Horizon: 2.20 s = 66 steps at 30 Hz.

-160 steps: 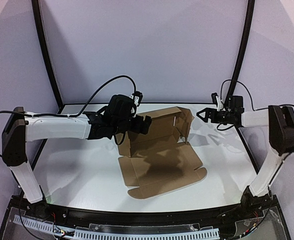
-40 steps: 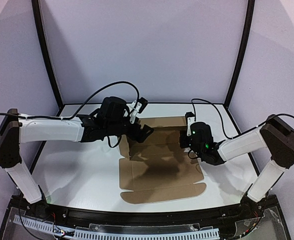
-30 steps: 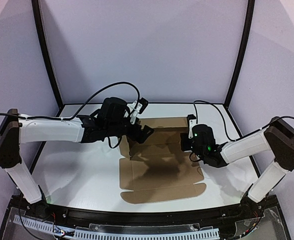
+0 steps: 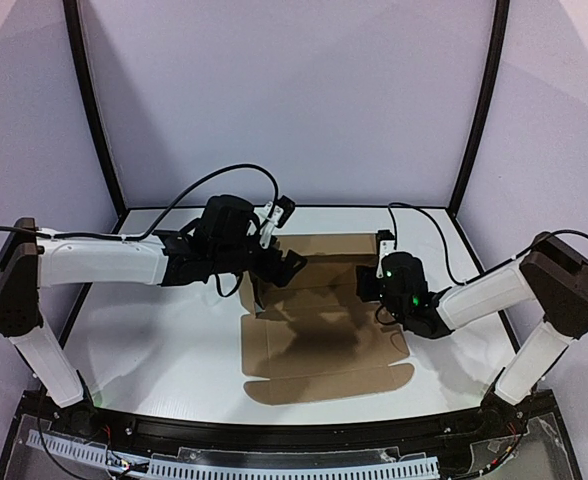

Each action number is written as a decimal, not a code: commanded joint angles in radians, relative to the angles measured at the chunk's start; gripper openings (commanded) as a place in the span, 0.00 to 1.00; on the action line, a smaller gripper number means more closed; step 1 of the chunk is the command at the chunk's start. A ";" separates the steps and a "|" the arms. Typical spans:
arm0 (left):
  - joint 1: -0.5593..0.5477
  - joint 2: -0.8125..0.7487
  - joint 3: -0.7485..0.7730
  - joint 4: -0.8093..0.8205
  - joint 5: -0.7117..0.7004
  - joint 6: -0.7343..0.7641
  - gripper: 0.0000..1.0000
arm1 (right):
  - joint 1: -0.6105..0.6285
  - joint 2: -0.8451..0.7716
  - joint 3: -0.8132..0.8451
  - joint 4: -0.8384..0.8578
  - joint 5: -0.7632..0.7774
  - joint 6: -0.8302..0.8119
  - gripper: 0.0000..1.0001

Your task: Fold the paper box

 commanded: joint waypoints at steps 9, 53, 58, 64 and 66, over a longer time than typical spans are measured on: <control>0.001 0.059 -0.037 -0.241 0.003 -0.054 0.94 | -0.015 -0.025 -0.104 -0.268 0.009 0.084 0.95; 0.000 0.145 0.100 -0.347 -0.048 -0.182 0.94 | -0.118 0.089 -0.057 0.169 -0.158 -0.137 0.65; 0.000 0.147 0.097 -0.347 -0.041 -0.180 0.94 | -0.113 0.153 -0.083 0.342 -0.103 -0.136 0.47; 0.001 0.151 0.102 -0.355 -0.053 -0.182 0.94 | -0.114 0.153 -0.089 0.371 -0.144 -0.165 0.08; 0.000 0.152 0.106 -0.356 -0.065 -0.185 0.94 | -0.112 0.148 -0.088 0.349 -0.161 -0.165 0.01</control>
